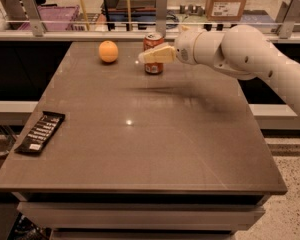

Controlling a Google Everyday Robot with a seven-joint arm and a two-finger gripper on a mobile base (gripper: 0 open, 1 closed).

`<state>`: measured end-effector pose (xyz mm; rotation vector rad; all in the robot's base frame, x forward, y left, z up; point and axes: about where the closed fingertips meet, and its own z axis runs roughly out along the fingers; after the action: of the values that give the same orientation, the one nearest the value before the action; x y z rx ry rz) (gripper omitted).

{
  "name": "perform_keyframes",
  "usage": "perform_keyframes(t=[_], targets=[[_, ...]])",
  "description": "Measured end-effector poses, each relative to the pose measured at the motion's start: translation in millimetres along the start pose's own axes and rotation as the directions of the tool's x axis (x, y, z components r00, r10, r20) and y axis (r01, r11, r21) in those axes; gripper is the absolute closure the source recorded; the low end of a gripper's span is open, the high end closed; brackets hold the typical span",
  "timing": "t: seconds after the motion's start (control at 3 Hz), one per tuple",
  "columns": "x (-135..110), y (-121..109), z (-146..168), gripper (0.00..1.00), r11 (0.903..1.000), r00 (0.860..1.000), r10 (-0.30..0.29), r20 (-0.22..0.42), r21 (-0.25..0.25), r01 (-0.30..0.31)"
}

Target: Move coke can near rxbar chocolate

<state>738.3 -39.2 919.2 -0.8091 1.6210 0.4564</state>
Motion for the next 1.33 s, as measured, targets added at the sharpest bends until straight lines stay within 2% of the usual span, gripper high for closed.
perform_keyframes(t=[0.33, 0.67, 1.0, 1.33], targets=[[0, -7, 11, 0.0, 0.9998, 0.999, 0.008, 0.034, -0.016, -0.007], [4, -9, 20, 0.04, 0.999, 0.999, 0.015, 0.038, -0.042, -0.013], [8, -6, 29, 0.22, 0.9965, 0.999, 0.011, 0.034, -0.083, -0.008], [8, -3, 30, 0.45, 0.996, 0.999, 0.011, 0.034, -0.089, -0.008]])
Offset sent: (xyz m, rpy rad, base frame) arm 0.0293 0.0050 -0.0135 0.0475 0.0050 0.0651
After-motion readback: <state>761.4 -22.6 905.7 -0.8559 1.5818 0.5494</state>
